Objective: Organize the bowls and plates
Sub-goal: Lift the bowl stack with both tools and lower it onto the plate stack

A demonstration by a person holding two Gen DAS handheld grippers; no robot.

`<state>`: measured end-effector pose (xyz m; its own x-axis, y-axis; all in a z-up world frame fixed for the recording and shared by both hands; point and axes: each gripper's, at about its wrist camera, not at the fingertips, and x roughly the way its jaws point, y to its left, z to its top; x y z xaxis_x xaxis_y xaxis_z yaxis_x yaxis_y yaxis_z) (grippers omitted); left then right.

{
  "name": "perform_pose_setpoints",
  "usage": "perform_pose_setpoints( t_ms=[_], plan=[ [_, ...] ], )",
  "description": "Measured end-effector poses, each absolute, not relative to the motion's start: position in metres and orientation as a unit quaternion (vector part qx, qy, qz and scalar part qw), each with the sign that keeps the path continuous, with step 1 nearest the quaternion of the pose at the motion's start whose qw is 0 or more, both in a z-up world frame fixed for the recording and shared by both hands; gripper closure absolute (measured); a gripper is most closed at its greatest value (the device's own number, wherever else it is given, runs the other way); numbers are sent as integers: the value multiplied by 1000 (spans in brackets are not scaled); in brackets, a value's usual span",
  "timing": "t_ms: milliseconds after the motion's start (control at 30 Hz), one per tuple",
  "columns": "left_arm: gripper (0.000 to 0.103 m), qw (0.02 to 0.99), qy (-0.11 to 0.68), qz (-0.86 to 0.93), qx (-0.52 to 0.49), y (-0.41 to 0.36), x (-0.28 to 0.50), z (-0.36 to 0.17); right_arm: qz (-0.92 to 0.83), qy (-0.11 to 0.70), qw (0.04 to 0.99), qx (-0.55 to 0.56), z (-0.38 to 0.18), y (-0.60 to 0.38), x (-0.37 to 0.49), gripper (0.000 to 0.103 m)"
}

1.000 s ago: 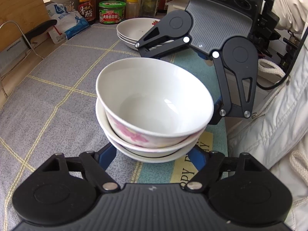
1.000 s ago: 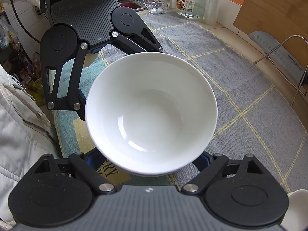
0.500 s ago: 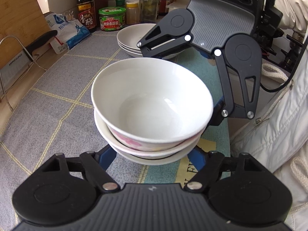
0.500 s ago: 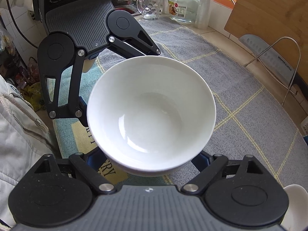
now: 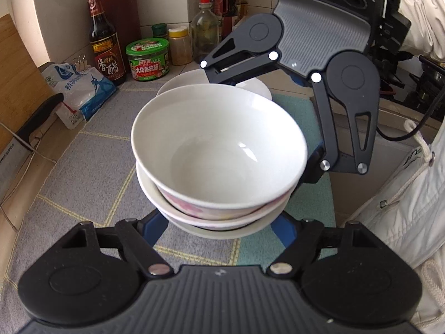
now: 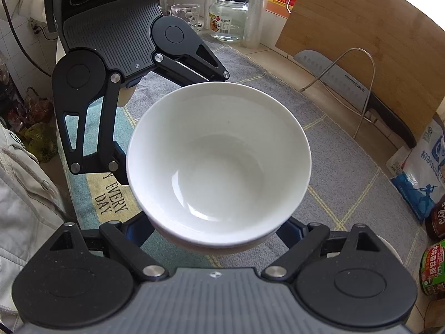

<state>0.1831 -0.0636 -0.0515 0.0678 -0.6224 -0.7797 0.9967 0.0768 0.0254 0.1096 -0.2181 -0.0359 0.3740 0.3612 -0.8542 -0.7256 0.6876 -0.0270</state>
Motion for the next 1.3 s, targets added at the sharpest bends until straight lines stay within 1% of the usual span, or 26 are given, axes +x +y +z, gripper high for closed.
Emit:
perform_pose_setpoints(
  t_ms=[300,500,900,1300],
  plan=[
    [24,656,269,-629,318,-140,189,-43,288,438,824,-213,-18,-288,100,8],
    [24,645,254,-644,324,-176,199,-43,254,440,834,-213,-12,-318,95,8],
    [24,622,252,-662,332,-215,210,-55,215,461,837,-204,-19,-342,94,8],
    [24,614,260,-663,339,-230,218,-62,202,477,834,-189,-35,-357,104,8]
  ],
)
